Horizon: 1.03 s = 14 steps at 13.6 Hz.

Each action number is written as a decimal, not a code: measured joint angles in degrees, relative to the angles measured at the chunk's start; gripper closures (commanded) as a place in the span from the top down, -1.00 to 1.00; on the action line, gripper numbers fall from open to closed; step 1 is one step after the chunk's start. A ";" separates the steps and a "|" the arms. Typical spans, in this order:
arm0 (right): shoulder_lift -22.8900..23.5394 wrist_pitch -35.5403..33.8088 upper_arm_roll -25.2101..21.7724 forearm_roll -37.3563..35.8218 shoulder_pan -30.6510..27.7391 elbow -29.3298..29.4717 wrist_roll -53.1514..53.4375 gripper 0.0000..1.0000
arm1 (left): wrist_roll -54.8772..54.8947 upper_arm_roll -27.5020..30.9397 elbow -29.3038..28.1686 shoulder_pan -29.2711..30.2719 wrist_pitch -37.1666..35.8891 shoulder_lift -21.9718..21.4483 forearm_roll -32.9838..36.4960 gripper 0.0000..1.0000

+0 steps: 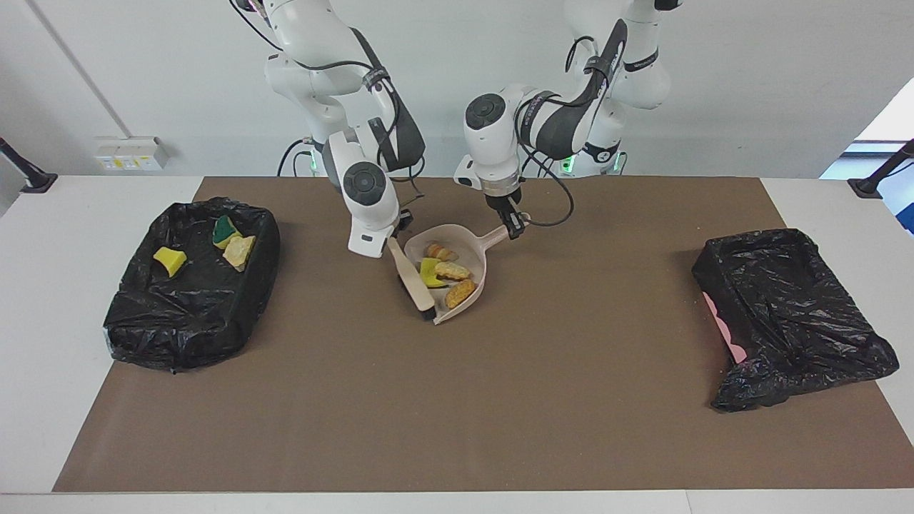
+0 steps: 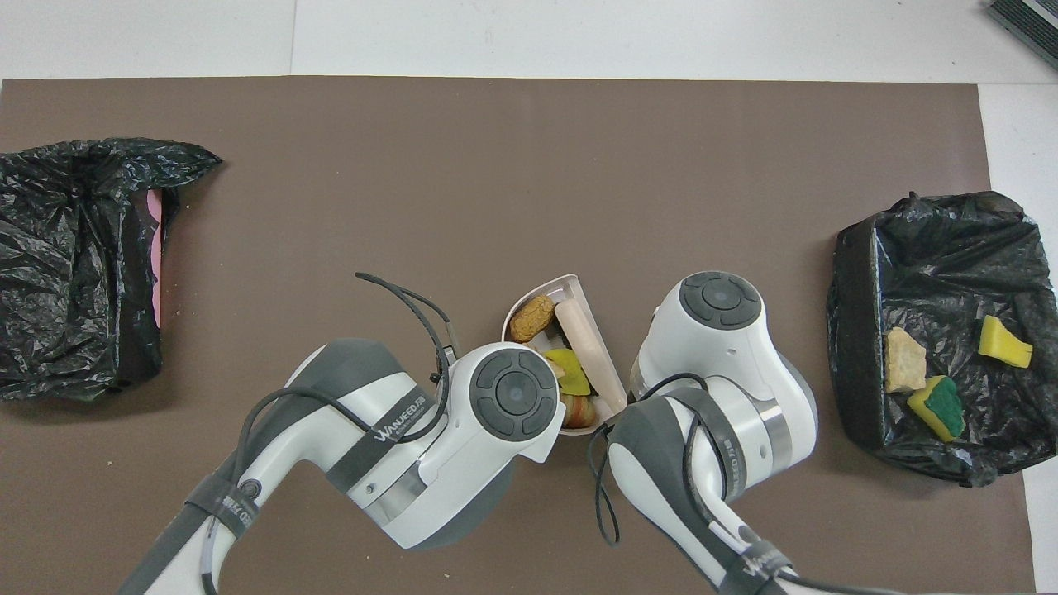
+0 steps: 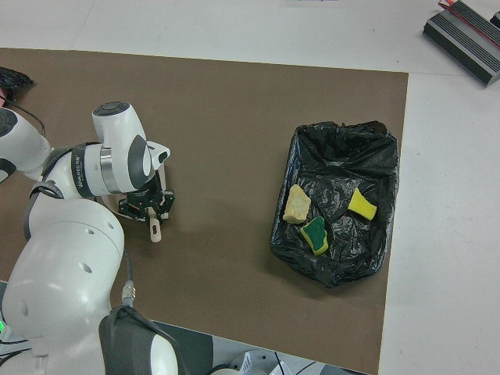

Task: Sweep and dump trash in bin
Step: 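Sweep the yellow sponge into the dustpan held by the left gripper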

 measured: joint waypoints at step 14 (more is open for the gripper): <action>-23.74 -25.53 -1.00 0.67 -6.37 -1.27 4.53 -1.00 | 0.73 0.87 -0.99 2.07 4.20 0.08 -0.01 -1.00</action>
